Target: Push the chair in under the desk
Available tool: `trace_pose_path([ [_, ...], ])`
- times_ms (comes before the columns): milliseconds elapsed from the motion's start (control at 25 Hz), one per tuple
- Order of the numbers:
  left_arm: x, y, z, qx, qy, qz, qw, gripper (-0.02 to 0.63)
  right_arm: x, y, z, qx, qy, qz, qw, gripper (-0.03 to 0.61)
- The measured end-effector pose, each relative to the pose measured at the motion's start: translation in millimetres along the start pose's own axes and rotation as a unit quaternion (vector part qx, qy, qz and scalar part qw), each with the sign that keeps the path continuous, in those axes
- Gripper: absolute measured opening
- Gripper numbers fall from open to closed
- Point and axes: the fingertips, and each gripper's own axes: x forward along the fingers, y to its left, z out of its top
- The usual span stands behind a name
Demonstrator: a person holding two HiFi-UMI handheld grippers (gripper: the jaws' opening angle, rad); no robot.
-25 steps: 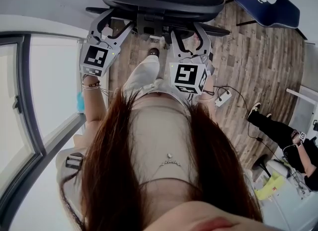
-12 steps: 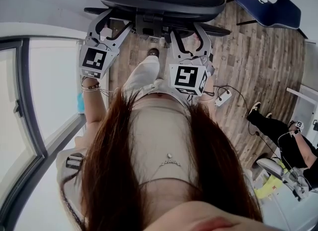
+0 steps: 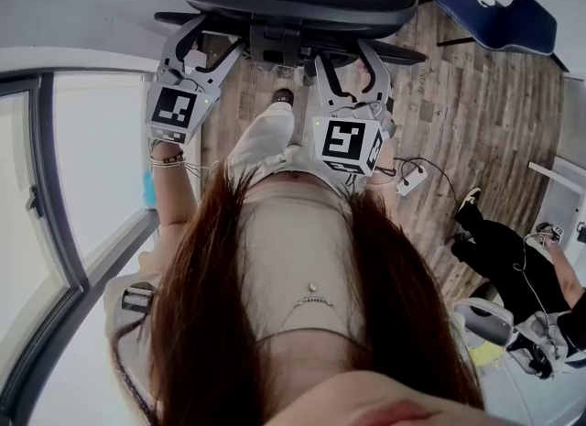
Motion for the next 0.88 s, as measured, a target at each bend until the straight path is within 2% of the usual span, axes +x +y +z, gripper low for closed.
trace_pose_path([
  [880, 6.6, 4.5, -1.5, 0.004, -0.001, -0.006, 1.0, 0.269, 6.3, -1.2, -1.1, -0.004, -0.008, -0.004, 1.0, 0.247],
])
